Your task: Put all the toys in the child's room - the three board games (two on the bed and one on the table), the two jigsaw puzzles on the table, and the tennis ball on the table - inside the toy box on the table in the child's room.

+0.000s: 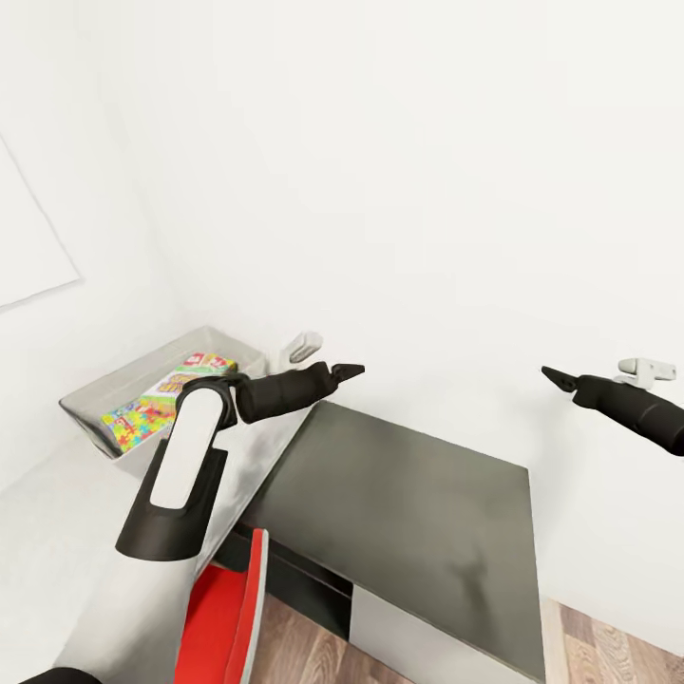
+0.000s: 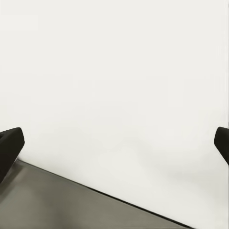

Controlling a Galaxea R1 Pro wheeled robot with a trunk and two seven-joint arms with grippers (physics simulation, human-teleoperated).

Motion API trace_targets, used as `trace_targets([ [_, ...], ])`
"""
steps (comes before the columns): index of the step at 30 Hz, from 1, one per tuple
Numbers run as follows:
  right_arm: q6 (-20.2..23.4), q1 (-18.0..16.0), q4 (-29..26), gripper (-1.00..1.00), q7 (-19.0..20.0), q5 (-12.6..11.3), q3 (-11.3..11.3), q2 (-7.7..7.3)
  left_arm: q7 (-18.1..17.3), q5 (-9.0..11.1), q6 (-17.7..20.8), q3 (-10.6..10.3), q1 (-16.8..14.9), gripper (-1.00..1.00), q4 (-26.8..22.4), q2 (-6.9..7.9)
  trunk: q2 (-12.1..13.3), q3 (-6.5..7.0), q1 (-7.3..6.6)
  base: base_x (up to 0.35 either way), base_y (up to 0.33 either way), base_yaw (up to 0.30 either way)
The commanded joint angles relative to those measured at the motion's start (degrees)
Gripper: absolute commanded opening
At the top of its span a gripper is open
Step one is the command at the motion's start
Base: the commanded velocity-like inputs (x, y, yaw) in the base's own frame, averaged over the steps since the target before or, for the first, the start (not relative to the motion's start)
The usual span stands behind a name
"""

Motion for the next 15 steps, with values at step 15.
trace_targets([
  [15,0.2,1.8,0.0,1.00,0.3,0.8,-0.9,-0.15,13.2,8.1,-5.8,-1.4,6.1,1.00,0.0,-0.25,-0.1,1.31,0.02,-0.035,-0.023,-0.101],
])
